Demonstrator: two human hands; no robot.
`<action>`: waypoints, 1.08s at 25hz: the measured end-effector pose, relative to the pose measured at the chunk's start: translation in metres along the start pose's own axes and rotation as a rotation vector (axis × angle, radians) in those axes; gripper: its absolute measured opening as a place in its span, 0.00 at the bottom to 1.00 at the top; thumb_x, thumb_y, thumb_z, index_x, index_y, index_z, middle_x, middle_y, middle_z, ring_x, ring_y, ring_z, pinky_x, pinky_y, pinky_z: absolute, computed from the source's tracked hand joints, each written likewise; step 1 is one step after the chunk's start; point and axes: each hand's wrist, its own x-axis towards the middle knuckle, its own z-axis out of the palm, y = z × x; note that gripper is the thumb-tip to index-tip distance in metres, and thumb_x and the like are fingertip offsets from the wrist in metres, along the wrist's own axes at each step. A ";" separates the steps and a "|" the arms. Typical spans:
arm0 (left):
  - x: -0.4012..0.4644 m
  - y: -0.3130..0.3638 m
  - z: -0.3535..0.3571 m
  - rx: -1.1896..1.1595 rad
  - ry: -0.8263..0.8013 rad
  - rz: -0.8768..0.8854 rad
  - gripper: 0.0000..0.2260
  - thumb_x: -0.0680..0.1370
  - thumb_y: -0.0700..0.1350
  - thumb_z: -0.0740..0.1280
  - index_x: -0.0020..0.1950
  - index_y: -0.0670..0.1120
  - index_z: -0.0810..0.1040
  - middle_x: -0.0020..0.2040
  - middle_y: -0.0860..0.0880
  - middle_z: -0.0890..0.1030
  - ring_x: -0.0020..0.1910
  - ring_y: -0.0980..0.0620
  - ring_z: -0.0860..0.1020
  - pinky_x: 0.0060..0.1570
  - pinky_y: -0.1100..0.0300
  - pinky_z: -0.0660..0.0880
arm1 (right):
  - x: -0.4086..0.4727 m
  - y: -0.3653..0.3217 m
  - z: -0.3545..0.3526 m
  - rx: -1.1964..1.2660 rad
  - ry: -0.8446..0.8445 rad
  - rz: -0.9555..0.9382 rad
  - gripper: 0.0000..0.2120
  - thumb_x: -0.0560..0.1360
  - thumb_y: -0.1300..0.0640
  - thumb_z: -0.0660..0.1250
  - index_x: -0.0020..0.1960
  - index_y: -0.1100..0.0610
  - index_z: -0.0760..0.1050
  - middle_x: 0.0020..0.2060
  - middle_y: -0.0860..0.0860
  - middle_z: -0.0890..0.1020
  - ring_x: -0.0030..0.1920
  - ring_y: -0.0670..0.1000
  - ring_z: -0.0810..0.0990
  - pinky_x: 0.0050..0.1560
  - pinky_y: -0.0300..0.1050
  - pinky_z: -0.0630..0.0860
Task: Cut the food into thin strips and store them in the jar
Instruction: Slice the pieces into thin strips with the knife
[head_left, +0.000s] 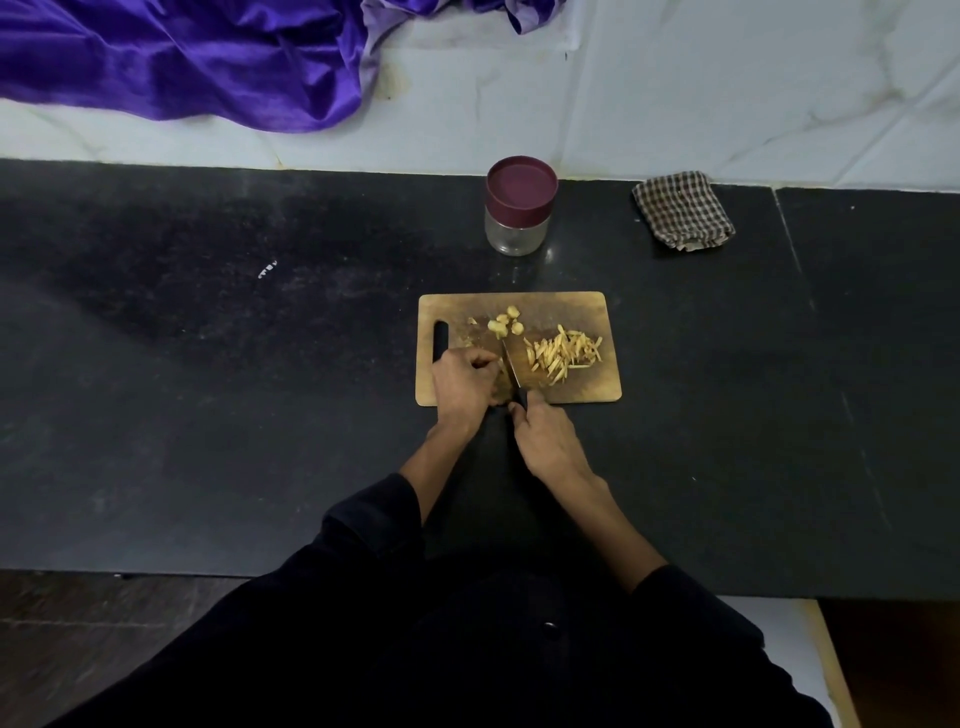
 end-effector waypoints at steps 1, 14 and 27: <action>0.000 0.001 0.000 0.003 0.001 0.003 0.05 0.75 0.38 0.70 0.48 0.43 0.83 0.41 0.49 0.83 0.36 0.52 0.82 0.39 0.54 0.82 | 0.000 0.001 0.000 0.016 0.009 0.005 0.13 0.84 0.51 0.55 0.57 0.60 0.70 0.52 0.61 0.80 0.53 0.61 0.79 0.52 0.57 0.76; -0.001 0.001 0.001 -0.009 0.008 0.001 0.05 0.75 0.36 0.68 0.46 0.42 0.83 0.40 0.46 0.84 0.34 0.50 0.82 0.33 0.54 0.81 | 0.000 -0.010 0.001 -0.104 0.013 -0.006 0.12 0.84 0.52 0.55 0.61 0.59 0.68 0.55 0.60 0.79 0.56 0.62 0.79 0.50 0.56 0.74; -0.004 0.003 -0.002 -0.038 -0.014 -0.019 0.05 0.76 0.37 0.68 0.50 0.41 0.82 0.42 0.47 0.82 0.31 0.54 0.80 0.26 0.63 0.78 | -0.013 0.008 -0.010 -0.054 0.050 0.074 0.15 0.84 0.51 0.54 0.63 0.60 0.70 0.55 0.60 0.80 0.57 0.61 0.78 0.52 0.53 0.73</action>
